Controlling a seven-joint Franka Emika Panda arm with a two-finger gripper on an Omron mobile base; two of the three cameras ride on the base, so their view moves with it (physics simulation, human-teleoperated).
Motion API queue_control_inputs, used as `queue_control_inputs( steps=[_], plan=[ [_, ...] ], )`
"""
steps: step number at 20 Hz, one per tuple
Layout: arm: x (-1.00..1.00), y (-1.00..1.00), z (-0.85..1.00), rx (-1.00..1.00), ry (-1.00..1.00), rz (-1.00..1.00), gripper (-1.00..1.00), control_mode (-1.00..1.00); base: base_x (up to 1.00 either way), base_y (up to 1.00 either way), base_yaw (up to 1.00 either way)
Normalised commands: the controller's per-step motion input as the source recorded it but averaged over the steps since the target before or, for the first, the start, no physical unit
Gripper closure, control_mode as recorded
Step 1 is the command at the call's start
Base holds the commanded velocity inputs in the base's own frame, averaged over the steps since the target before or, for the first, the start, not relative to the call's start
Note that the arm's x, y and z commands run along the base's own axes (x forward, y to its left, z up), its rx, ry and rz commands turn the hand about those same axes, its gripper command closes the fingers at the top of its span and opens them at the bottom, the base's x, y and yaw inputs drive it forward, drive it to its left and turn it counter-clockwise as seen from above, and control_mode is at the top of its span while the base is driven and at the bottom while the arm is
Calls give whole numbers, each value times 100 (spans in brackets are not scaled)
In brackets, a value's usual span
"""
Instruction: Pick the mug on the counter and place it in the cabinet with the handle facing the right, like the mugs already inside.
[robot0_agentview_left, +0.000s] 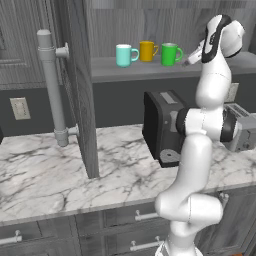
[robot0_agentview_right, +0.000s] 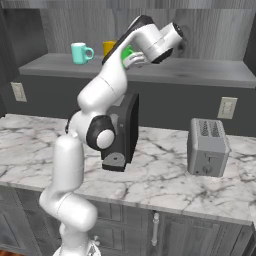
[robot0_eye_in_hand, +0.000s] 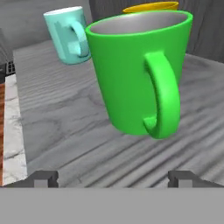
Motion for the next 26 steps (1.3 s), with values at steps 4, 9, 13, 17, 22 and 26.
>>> queue_control_inputs(
  steps=[4, 9, 13, 17, 22, 26],
  plan=[
    [-72, 37, -23, -1, 0, 6, -100, -100, 0, 0, 0],
    [-77, 37, -23, -2, 0, 6, -100, -100, 0, 0, 0],
    [-67, 32, -28, -3, 0, 3, -100, -100, 0, 0, 0],
    [-64, 26, -32, -4, -6, 0, -100, -100, 0, 0, 0],
    [-73, 24, -34, -3, -10, 0, -100, -100, 0, 0, 0],
    [-75, 21, -40, 0, -10, 0, -100, -100, 0, 0, 0]
  ],
)
